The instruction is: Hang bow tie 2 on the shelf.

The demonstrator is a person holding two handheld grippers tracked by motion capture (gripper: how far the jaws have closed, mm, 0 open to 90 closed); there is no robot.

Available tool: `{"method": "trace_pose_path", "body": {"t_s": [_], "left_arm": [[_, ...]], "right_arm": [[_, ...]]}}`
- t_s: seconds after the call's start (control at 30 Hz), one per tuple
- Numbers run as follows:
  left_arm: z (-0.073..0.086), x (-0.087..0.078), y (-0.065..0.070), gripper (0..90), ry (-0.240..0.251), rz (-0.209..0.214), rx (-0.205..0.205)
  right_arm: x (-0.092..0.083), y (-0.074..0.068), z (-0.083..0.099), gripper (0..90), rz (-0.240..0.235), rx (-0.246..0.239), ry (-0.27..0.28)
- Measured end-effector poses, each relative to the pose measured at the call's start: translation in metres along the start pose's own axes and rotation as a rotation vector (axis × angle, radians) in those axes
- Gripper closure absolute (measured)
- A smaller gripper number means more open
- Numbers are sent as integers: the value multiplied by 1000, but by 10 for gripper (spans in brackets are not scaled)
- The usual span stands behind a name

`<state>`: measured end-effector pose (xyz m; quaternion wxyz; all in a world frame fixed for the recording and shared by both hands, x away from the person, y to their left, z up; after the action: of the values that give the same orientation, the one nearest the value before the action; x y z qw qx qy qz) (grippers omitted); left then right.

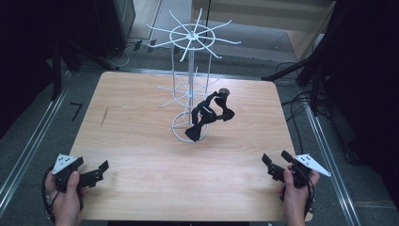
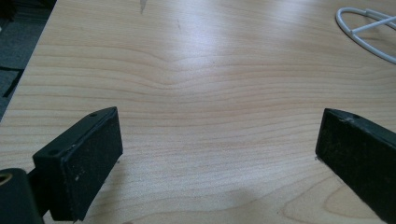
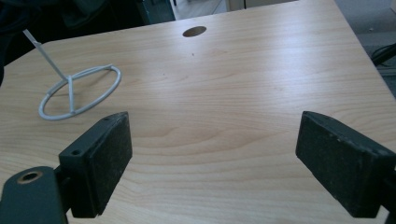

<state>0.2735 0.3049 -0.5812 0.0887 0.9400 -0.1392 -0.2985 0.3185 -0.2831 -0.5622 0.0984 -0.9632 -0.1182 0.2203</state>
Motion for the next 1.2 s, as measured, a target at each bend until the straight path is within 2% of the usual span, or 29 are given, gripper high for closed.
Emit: {"method": "trace_pose_path", "body": {"t_s": [0.3,0.47,0.73,1.2], "left_arm": [[0,0,0,10,-2,1,2],[0,1,0,10,-7,-1,6],[0,1,0,10,-6,-1,5],[0,0,0,10,-3,1,2]], "right_arm": [[-13,21,8,107,5,9,-5],[-21,31,12,107,22,2,-10],[-34,52,20,107,53,17,-14],[-49,72,33,107,84,39,-29]]}}
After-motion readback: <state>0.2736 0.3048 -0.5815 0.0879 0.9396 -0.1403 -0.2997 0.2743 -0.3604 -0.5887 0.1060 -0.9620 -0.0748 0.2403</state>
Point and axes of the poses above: each handheld gripper's, and its own axes: x roughly forward along the jaws, z roughly out of its underside, y roughly to its right, the point moved 10 cm from there along x, roughly forward along the jaws, and after that the axes turned 6 degrees about z, right-handed, at the moved point
